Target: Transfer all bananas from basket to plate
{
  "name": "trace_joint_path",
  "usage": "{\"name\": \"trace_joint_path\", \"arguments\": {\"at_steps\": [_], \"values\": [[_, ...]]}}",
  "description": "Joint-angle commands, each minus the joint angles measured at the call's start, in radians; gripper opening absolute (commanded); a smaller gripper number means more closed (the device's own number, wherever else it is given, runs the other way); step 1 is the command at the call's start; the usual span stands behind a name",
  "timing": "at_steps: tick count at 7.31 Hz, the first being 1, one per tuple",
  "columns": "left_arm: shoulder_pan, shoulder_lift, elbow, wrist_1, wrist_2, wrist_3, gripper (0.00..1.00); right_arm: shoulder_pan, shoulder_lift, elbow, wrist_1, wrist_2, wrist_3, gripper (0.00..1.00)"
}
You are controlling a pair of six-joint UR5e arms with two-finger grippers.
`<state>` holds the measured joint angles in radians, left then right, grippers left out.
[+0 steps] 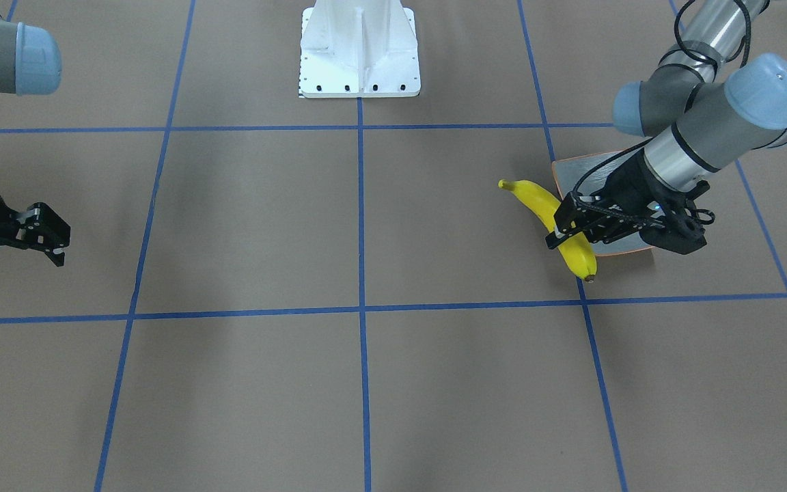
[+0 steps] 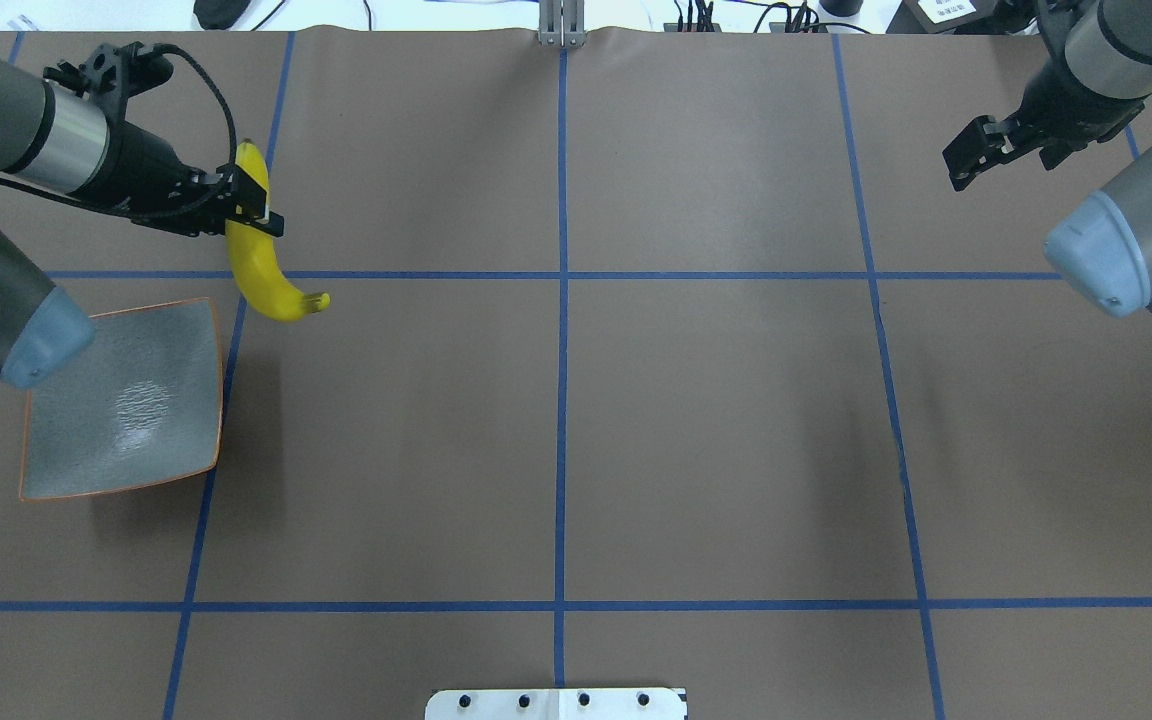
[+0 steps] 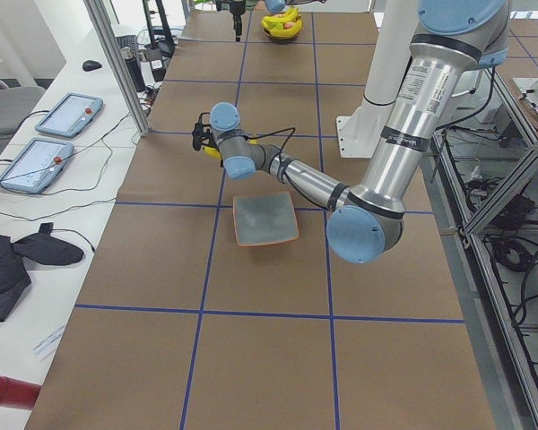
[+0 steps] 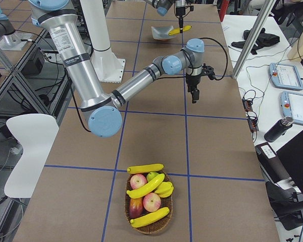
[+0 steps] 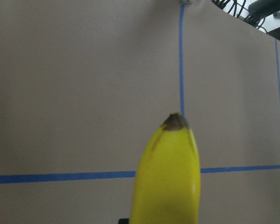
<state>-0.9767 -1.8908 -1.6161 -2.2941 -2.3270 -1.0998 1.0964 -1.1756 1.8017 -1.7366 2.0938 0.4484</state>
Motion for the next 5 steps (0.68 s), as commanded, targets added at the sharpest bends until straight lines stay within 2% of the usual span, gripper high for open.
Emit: {"name": "trace_joint_path", "arguments": {"at_steps": [1, 3, 5], "values": [[-0.007, 0.134, -0.045, 0.014, -0.002, 0.128, 0.0, 0.0, -0.013, -0.013, -0.003, 0.002, -0.005, 0.99], [-0.005, 0.183, -0.08, 0.103, 0.003, 0.252, 0.0, 0.0, -0.022, -0.013, 0.002, 0.003, -0.005, 0.99], [-0.001, 0.235, -0.08, 0.108, 0.008, 0.284, 0.0, 0.0, -0.024, -0.016, 0.002, 0.003, -0.002, 0.99]]}}
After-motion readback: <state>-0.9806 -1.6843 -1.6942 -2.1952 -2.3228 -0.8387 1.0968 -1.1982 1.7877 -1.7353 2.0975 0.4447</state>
